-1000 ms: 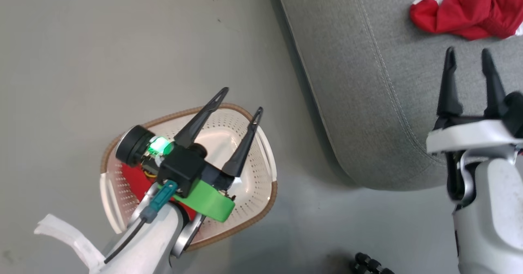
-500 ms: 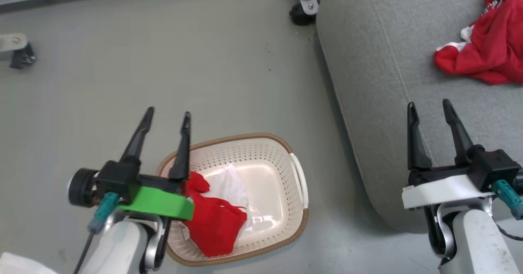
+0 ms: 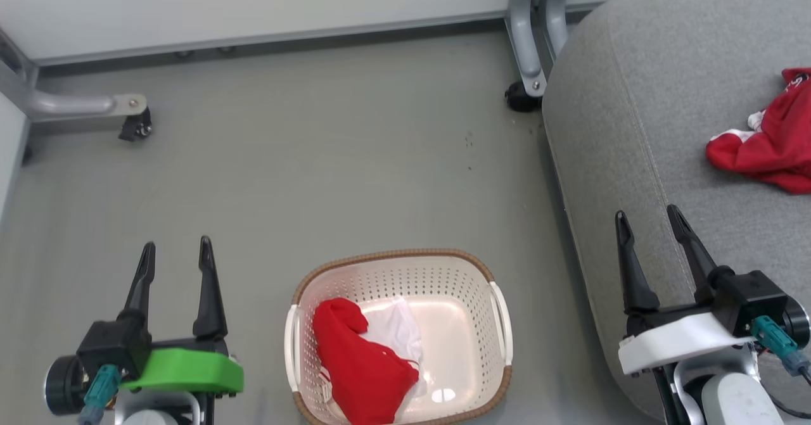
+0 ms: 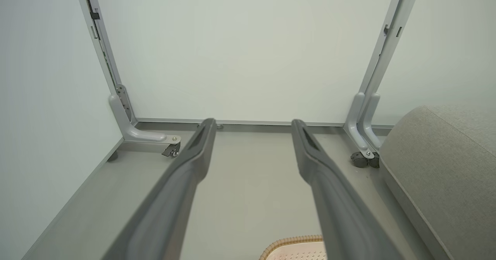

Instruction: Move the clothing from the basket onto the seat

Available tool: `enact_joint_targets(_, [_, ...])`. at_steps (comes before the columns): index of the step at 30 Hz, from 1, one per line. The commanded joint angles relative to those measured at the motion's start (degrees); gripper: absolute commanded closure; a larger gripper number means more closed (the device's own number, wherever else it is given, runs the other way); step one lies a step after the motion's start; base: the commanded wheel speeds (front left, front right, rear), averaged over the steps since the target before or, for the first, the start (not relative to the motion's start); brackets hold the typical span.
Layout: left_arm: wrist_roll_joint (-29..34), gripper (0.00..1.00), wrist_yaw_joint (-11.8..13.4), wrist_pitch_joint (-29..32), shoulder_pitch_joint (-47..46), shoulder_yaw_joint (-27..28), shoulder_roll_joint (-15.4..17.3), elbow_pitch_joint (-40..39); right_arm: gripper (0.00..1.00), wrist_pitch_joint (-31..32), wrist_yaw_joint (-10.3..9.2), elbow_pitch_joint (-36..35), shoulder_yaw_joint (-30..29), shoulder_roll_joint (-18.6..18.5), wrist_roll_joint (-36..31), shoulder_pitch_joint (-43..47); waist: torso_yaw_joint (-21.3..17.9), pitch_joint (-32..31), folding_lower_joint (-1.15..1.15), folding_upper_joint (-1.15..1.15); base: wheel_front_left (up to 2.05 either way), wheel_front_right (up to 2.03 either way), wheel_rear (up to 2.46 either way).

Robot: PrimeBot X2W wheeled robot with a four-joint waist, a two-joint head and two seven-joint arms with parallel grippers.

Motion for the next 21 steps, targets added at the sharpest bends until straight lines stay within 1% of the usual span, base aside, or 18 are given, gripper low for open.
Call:
enact_joint_targets(1, [0.9,0.00,-0.5,0.0,1.6,0.7,-0.3,0.1,0.00,0.5,-0.04,-0.4,0.1,-0.2,0.2,1.3,1.3,-2.7,0.00,0.00,0.00,0.00,0.00])
enact_joint_targets(10, [2.5,0.00,-2.0,0.0,7.3,2.5,-1.7,0.9,0.00,3.1,-0.04,-1.3,1.0,-0.2,1.0,6.3,0.5,-7.3,0.00,0.00,0.00,0.00,0.00])
enact_joint_targets(21, [3.9,0.00,-3.6,0.0,9.8,3.3,-2.4,2.1,0.00,4.5,-0.04,-2.9,1.6,-0.2,1.6,9.1,-0.2,-9.1,0.00,0.00,0.00,0.00,0.00])
